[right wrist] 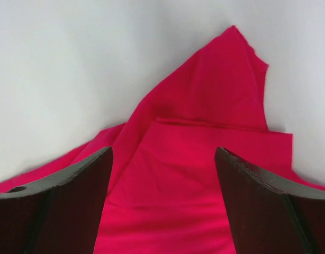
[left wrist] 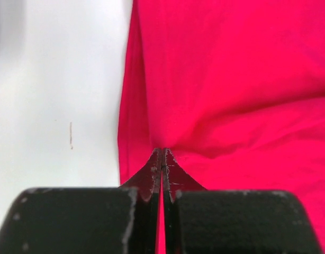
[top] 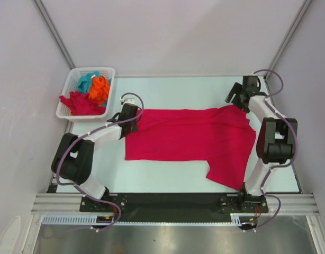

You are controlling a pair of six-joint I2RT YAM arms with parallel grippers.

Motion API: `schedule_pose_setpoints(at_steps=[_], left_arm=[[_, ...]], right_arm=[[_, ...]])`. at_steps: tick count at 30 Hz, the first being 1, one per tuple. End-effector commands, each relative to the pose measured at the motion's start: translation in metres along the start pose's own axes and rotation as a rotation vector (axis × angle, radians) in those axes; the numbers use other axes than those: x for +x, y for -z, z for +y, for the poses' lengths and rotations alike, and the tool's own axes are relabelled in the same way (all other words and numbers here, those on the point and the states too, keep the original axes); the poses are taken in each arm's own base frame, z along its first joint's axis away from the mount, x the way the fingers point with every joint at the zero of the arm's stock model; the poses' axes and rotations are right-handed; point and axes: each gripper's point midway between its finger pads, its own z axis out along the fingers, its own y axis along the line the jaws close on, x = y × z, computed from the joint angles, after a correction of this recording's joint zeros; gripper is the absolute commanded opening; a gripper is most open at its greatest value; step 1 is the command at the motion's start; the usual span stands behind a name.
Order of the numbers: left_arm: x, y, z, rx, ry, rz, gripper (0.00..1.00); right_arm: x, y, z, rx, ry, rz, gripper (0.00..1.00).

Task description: Fold and stack the t-shirts

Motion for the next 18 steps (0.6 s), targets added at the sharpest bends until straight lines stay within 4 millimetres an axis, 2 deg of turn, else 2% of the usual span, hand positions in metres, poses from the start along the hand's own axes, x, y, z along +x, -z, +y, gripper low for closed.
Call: schedule_pose_setpoints(at_steps=[1,2,3,8,12,18], left_arm=[[-0.007,0.001,0.011,-0.063,-0.024,-0.030,0.00],[-0.005,0.001,0.013,-0.073,-0.024,-0.022,0.00],[-0.008,0.000,0.012,-0.071,-0.026,-0.025,0.00],[-0.008,0.000,0.012,-0.078,-0.023,-0.017,0.00],[-0.010,0.003,0.020,-0.117,-0.024,-0.026,0.00],[-0.008,0.001,0.019,-0.112,-0.025,-0.018,0.00]], right_arm=[[-0.002,-0.018,0.006,0.075,0.080,0.002,0.83],[0.000,-0.020,0.007,0.082,0.090,0.008,0.82],[0.006,-0.022,0.018,0.074,0.119,0.012,0.82],[0.012,-0.034,0.026,0.118,0.179,0.024,0.80],[0.019,-0.042,0.025,0.165,0.209,0.037,0.75],[0.027,-0.052,0.015,0.228,0.237,0.056,0.66]])
